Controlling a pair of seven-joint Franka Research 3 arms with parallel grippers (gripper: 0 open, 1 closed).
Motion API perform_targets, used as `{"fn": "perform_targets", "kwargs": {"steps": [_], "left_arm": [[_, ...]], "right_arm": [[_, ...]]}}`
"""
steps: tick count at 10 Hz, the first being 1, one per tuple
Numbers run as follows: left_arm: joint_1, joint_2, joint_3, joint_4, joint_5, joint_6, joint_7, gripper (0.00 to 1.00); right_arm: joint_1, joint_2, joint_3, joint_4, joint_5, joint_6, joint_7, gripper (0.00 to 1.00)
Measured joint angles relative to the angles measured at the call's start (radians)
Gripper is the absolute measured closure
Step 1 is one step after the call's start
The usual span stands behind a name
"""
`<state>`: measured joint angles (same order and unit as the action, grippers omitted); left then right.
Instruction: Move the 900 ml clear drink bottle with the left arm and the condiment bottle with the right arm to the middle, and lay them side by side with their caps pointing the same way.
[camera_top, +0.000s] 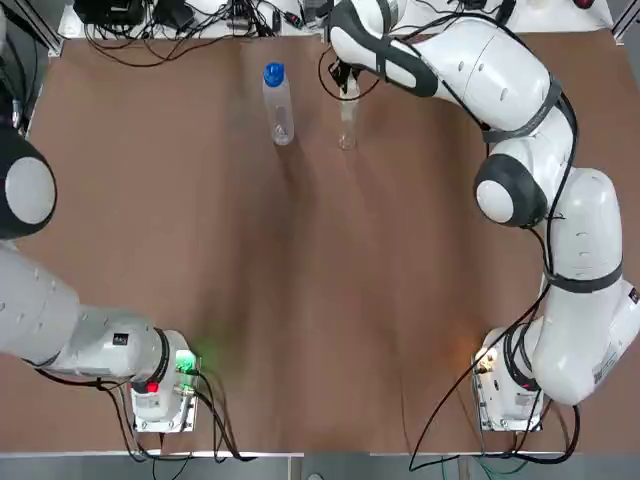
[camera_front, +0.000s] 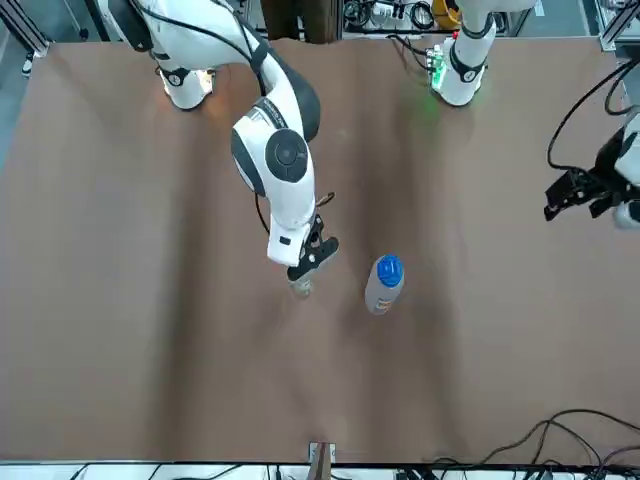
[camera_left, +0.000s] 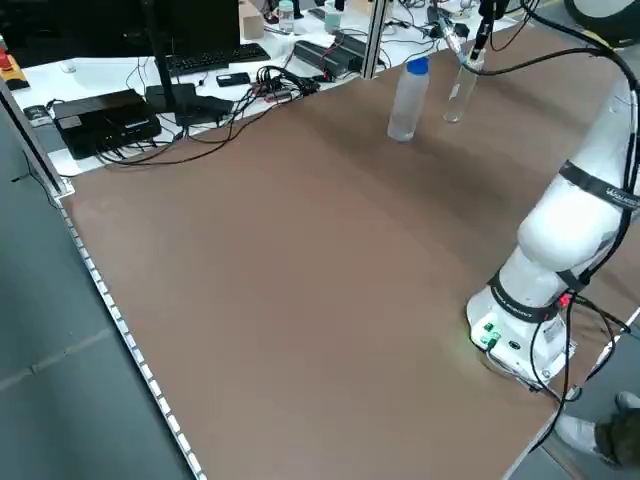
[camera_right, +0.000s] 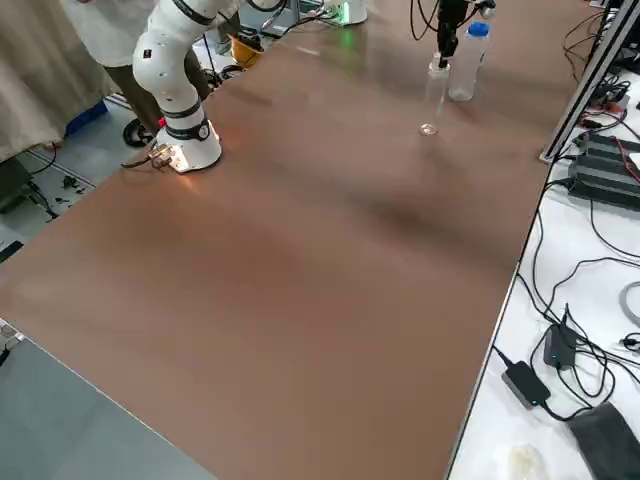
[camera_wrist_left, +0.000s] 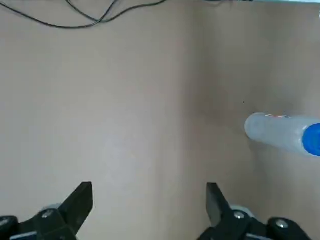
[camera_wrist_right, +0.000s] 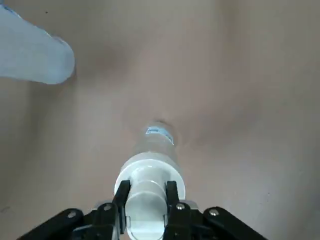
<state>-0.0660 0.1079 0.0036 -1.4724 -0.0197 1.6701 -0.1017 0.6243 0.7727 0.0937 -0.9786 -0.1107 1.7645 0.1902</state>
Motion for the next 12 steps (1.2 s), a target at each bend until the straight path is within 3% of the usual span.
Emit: {"fn": "perform_targets", "kwargs": {"steps": [1,4,5,7,9,12], "left_arm": [[0.001,0.002,0.001,0.006,0.0,0.0,-0.002,0.0],[0.002,0.001,0.003,0.025,0.0,0.0,-0.006,0.0],[0.001,0.001,0.003,0.029,0.0,0.0,-0.006,0.0],[-0.002,0.001,-0.012,0.03,0.0,0.0,-0.006,0.0],[-0.003,0.001,-0.049,0.031,0.0,0.0,-0.007,0.0],[-0.006,0.001,-0.062,0.031,0.0,0.0,-0.007,0.0]], "right_arm": [[-0.002,0.0,-0.003,0.0,0.0,0.008,0.001,0.65],[-0.007,0.0,-0.008,0.012,0.0,0.022,0.002,0.22],[-0.007,0.0,-0.008,0.014,0.0,0.022,0.002,0.14],[-0.006,0.0,-0.008,0.018,0.0,0.022,0.003,0.04],[-0.009,-0.008,-0.01,0.027,0.0,0.011,0.016,0.01],[-0.125,-0.078,-0.018,0.048,0.001,-0.123,0.021,0.01]]}}
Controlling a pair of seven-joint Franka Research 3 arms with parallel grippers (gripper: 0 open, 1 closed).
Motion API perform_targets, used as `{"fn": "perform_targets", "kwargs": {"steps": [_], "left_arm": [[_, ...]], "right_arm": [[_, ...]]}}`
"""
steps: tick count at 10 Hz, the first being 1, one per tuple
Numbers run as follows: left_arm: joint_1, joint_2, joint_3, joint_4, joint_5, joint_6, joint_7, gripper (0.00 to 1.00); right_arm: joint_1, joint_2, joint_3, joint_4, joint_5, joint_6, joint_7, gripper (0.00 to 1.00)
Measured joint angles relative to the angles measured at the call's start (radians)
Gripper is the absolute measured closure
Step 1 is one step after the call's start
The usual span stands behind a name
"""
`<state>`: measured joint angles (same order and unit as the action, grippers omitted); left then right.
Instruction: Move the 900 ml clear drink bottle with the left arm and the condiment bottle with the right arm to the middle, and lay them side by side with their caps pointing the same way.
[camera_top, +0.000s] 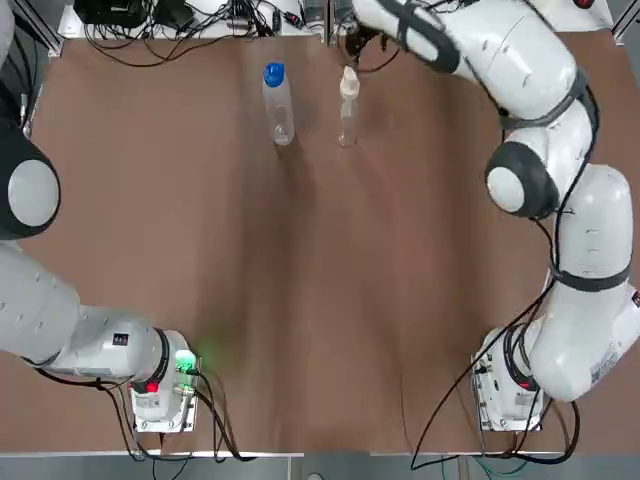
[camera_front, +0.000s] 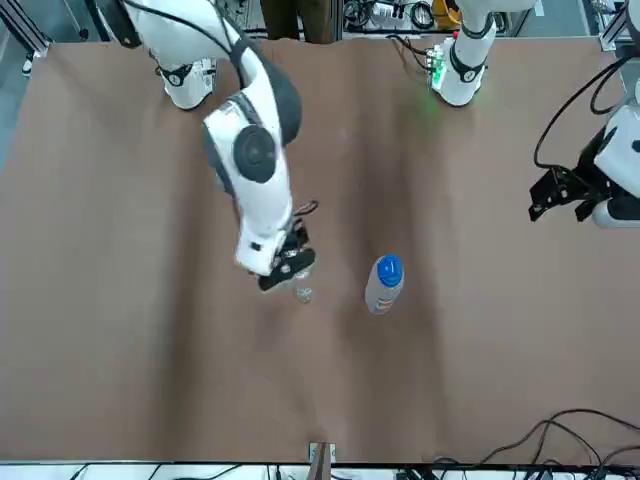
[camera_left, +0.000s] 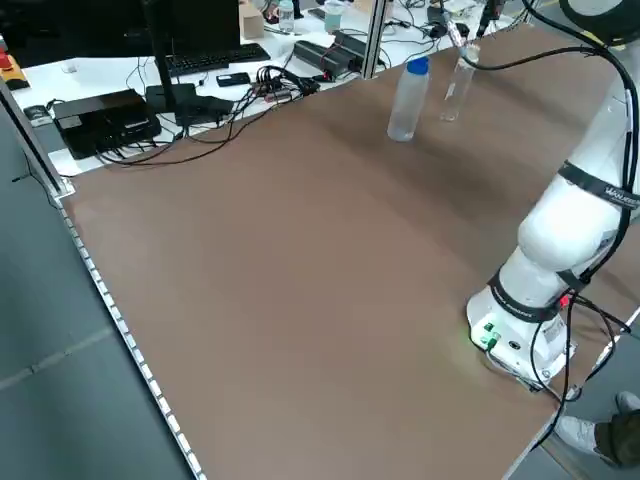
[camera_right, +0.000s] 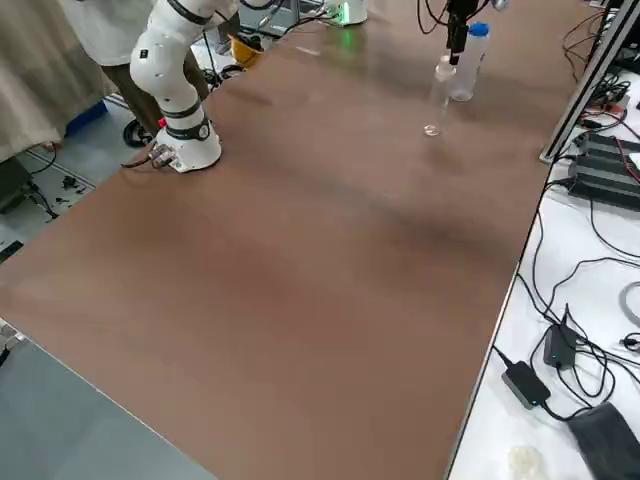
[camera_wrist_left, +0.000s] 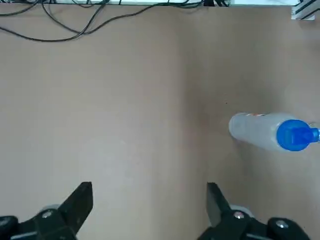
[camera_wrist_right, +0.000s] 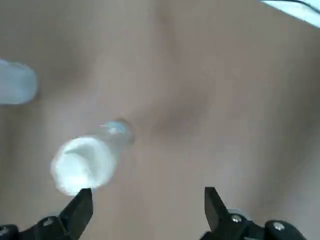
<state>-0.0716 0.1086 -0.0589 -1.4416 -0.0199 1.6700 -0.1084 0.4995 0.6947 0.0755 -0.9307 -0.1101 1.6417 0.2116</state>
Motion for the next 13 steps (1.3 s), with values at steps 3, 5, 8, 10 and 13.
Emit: {"fn": "perform_targets", "kwargs": {"steps": [3,5,8,10,13], "left_arm": [[0.001,0.004,-0.003,-0.009,0.0,0.035,0.0,0.0],[0.003,0.006,-0.004,-0.011,0.0,0.042,0.0,0.0],[0.007,0.006,-0.004,-0.011,0.0,0.046,0.0,0.0],[0.008,0.006,-0.003,-0.01,0.0,0.048,0.0,0.0],[0.012,0.006,-0.003,-0.01,0.0,0.048,0.0,0.0]], "right_arm": [[-0.206,-0.159,0.0,-0.063,0.003,-0.058,-0.007,0.01],[-0.31,-0.321,0.003,-0.215,0.005,-0.07,-0.018,0.01],[-0.395,-0.567,0.006,-0.475,0.032,-0.084,-0.077,0.02],[-0.447,-0.71,0.007,-0.648,0.084,-0.065,-0.115,0.03],[-0.497,-0.765,0.006,-0.739,0.137,-0.036,-0.2,0.02]]}}
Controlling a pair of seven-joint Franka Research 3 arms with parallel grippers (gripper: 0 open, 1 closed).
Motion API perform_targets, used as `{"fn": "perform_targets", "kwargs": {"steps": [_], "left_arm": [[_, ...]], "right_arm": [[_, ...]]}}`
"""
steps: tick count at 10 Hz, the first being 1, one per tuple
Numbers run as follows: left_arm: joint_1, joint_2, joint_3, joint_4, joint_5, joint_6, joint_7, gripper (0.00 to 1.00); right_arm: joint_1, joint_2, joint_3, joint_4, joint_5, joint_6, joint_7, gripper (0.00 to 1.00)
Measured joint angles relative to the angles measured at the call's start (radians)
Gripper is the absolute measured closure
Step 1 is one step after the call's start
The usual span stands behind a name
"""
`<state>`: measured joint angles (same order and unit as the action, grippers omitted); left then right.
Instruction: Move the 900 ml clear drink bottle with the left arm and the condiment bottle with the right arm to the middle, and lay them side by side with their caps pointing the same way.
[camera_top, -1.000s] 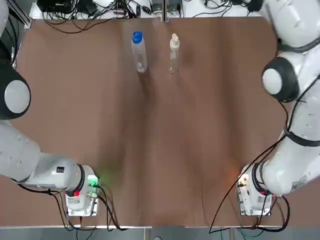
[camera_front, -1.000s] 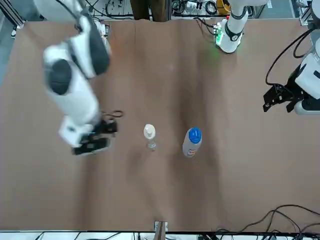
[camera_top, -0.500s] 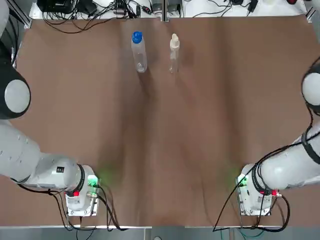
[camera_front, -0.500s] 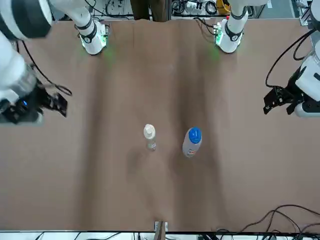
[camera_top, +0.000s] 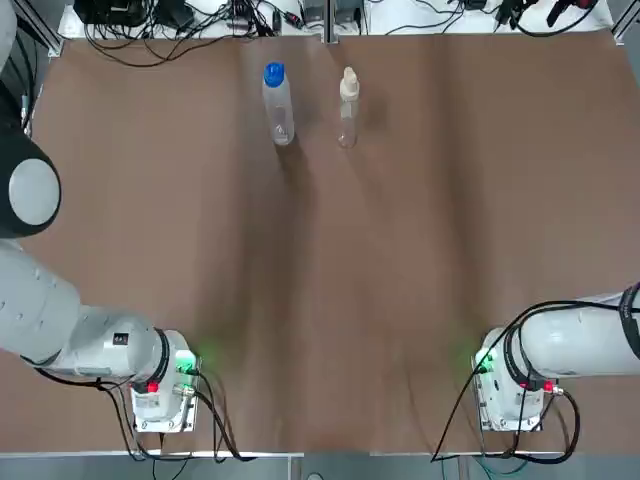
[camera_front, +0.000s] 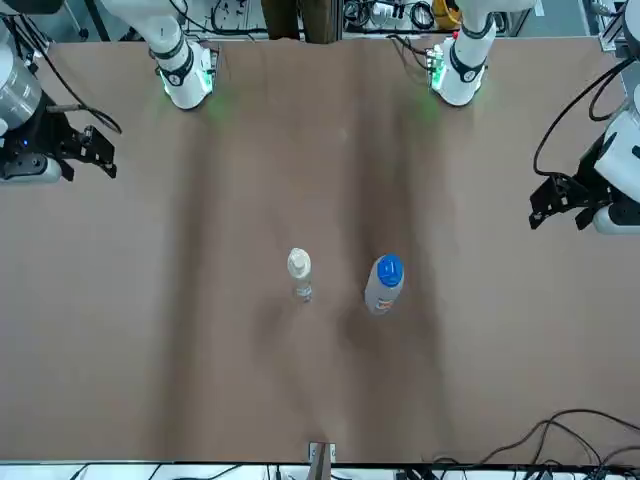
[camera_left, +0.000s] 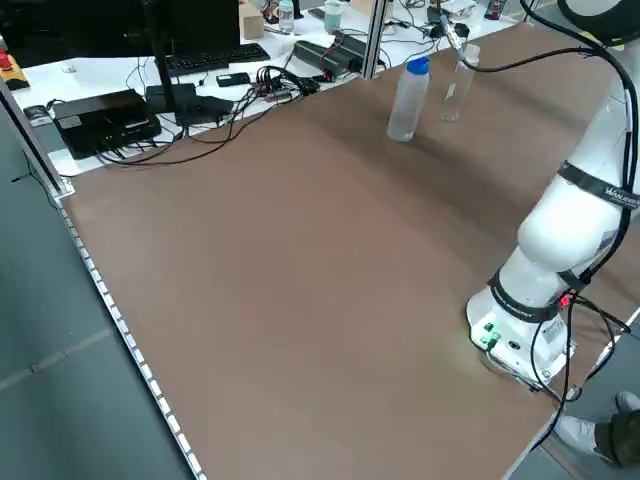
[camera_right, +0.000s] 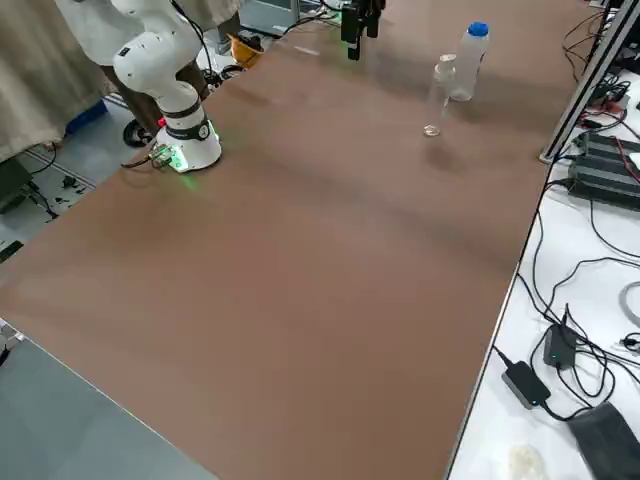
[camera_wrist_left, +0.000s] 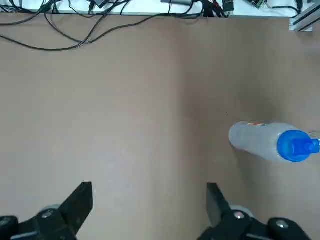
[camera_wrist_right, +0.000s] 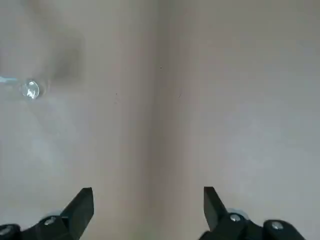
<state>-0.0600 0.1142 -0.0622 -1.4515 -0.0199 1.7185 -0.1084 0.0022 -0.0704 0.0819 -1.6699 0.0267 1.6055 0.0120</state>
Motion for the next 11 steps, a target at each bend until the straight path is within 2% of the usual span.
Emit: {"fn": "perform_targets", "kwargs": {"steps": [11], "left_arm": [[0.0,0.0,0.0,0.0,0.0,0.0,0.0,0.0]], "right_arm": [[-0.006,-0.003,0.004,0.027,0.005,-0.014,0.018,0.01]]}}
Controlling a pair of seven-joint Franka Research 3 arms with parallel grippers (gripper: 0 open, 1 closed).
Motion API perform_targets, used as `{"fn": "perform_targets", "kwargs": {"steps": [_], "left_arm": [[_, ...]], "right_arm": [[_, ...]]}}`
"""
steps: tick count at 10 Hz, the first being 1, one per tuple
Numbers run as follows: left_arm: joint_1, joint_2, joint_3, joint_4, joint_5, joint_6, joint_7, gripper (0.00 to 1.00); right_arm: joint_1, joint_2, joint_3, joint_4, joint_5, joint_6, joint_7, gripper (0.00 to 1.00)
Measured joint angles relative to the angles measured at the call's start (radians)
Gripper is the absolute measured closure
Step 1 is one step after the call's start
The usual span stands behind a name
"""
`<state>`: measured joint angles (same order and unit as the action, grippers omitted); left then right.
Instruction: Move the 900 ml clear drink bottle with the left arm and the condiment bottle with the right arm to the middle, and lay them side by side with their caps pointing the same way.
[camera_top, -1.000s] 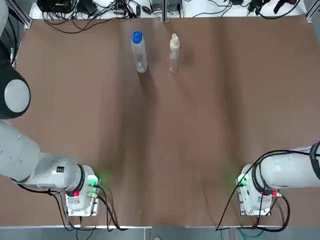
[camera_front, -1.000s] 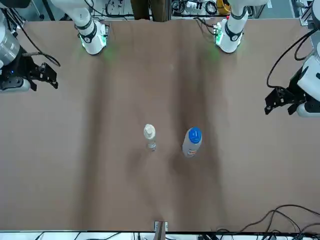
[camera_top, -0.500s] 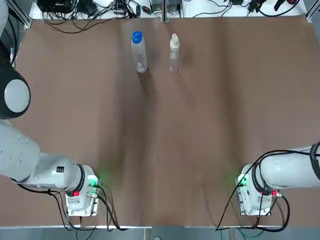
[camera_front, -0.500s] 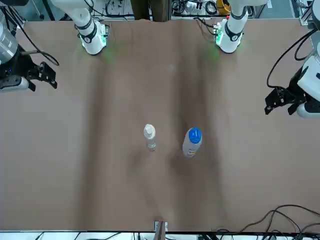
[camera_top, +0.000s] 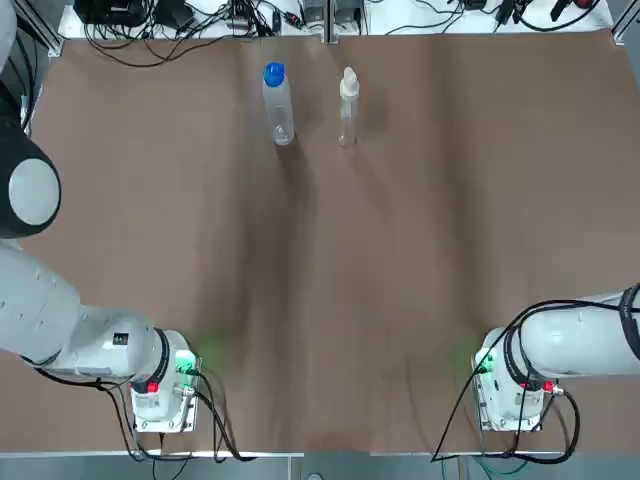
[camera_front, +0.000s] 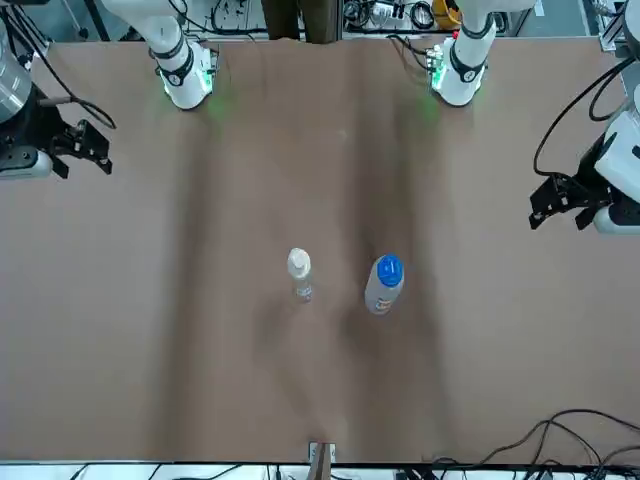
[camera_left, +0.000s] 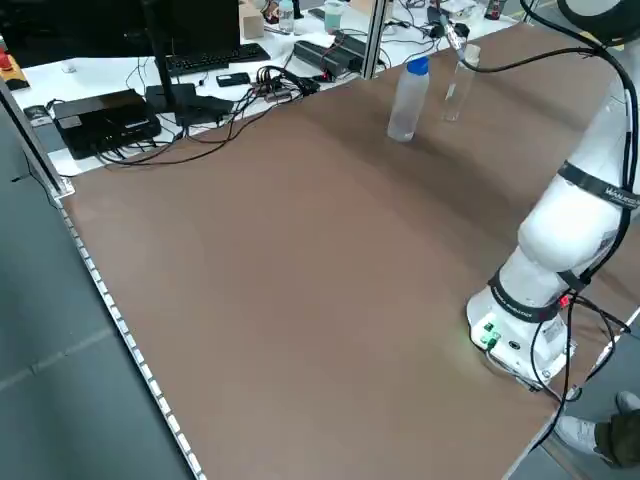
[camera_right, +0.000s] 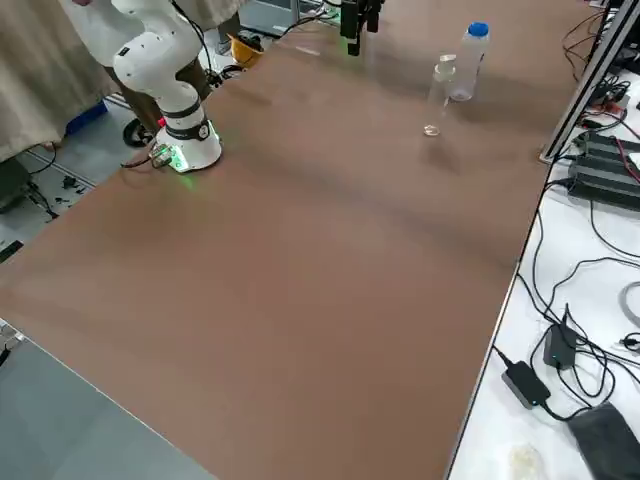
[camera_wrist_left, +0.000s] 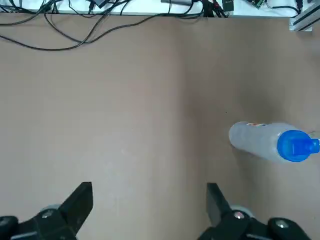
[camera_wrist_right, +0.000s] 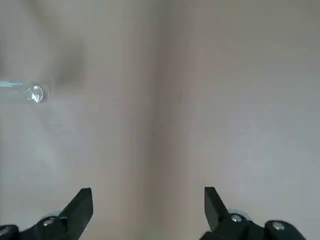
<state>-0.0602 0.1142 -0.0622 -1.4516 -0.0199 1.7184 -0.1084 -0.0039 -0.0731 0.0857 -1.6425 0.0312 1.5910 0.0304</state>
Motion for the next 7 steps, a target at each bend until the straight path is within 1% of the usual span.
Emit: {"fn": "perform_targets", "kwargs": {"steps": [7], "left_arm": [[0.0,0.0,0.0,0.0,0.0,0.0,0.001,0.0]], "right_arm": [[-0.008,0.0,-0.003,0.002,-0.001,-0.005,0.0,0.01]]}}
